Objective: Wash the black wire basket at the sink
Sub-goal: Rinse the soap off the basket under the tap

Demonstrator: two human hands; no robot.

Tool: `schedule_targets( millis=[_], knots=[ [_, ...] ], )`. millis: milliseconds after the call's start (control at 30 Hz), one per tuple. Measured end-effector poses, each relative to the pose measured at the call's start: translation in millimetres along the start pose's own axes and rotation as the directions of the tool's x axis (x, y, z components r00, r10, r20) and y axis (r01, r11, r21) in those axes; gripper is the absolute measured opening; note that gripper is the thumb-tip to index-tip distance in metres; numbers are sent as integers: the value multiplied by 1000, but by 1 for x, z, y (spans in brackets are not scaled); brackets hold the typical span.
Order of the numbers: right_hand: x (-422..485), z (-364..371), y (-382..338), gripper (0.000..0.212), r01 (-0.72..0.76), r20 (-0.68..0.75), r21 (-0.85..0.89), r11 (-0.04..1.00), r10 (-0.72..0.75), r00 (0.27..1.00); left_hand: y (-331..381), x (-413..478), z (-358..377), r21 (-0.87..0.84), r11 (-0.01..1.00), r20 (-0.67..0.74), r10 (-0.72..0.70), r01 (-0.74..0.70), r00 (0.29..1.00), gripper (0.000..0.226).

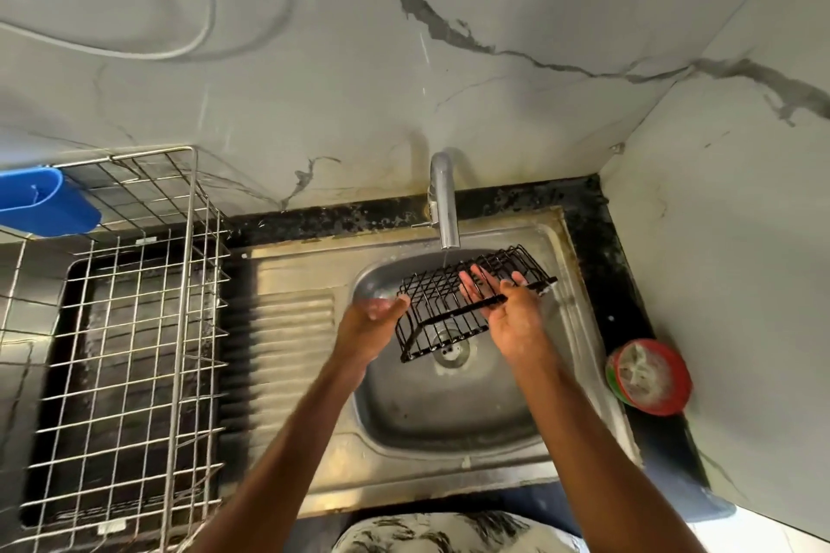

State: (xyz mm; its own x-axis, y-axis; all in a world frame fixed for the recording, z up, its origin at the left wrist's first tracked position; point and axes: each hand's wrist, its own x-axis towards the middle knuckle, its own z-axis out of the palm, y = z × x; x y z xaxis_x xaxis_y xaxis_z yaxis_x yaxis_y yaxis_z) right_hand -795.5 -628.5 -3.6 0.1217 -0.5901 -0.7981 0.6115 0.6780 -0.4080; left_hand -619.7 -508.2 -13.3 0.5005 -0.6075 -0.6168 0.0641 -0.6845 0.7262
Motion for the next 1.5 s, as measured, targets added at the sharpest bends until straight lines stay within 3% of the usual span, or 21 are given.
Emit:
schedule_targets(
  millis=[233, 333, 433, 533, 600, 733, 800, 900, 1000, 1067, 1133, 1167, 1233, 1267, 1300, 1367, 1400, 1433, 1500],
  knots=[
    [-3, 3, 8, 50, 76, -60, 45, 996, -73, 996, 5, -2, 18, -200, 968, 107, -131, 150, 986, 18],
    [-5, -1, 8, 47, 93, -34, 43, 995, -92, 995, 7, 12, 18, -23, 993, 106, -116, 119, 988, 26],
    [-3, -3, 5, 43, 93, -48, 56, 994, -91, 995, 9, 26, 18, 19, 990, 150, -140, 139, 979, 58],
    [-1, -3, 6, 43, 92, -43, 72, 993, -89, 995, 20, 29, 23, 70, 990, 220, -138, 125, 966, 23],
    [1, -2, 6, 39, 86, -39, 62, 994, -84, 996, 23, 37, 27, 166, 981, 224, -139, 103, 965, 33],
    [5, 3, 8, 24, 75, -31, 39, 996, -74, 997, 43, 47, 25, 378, 925, 281, -83, -31, 956, 23],
    [11, 4, 8, 18, 65, -56, -9, 998, -65, 996, 57, 52, 24, 410, 909, 328, -76, -70, 941, 23],
    [18, 1, 0, 32, 53, -15, -43, 998, -54, 998, 71, 61, 25, 416, 903, 390, -68, -110, 918, 22],
    [14, -9, -13, 9, 15, 16, -222, 975, -12, 1000, 76, 67, 29, 413, 904, 397, -64, -116, 915, 25],
    [8, -18, -20, 29, 12, 34, -534, 845, 7, 999, 78, 67, 31, 405, 907, 391, -54, -119, 919, 23],
    [1, -23, -25, 43, 130, 106, -849, 513, -75, 992, 78, 66, 34, 396, 909, 372, -31, -128, 928, 24],
    [1, -24, -26, 42, 253, 196, -914, 317, -199, 960, 78, 66, 35, 397, 909, 362, -24, -131, 932, 25],
    [-2, -18, -26, 34, 513, 472, -858, -16, -417, 777, 78, 67, 38, 402, 905, 343, -7, -140, 939, 28],
    [1, -13, -22, 32, 600, 585, -792, -108, -416, 697, 81, 67, 39, 415, 897, 340, 2, -152, 941, 28],
    [6, -6, -16, 36, 653, 663, -740, -162, -341, 666, 83, 67, 39, 439, 882, 341, 13, -172, 940, 29],
    [19, 3, 2, 56, 661, 701, -701, -270, -90, 707, 91, 66, 39, 482, 848, 336, 52, -219, 940, 32],
    [22, 3, 13, 62, 647, 702, -671, -362, -30, 711, 93, 66, 39, 491, 840, 326, 70, -232, 943, 35],
    [23, 2, 24, 65, 642, 716, -632, -435, -12, 697, 95, 68, 39, 487, 842, 313, 79, -232, 946, 37],
    [13, 1, 35, 64, 686, 776, -571, -451, -23, 631, 96, 69, 35, 493, 845, 276, 72, -206, 958, 37]
  ],
)
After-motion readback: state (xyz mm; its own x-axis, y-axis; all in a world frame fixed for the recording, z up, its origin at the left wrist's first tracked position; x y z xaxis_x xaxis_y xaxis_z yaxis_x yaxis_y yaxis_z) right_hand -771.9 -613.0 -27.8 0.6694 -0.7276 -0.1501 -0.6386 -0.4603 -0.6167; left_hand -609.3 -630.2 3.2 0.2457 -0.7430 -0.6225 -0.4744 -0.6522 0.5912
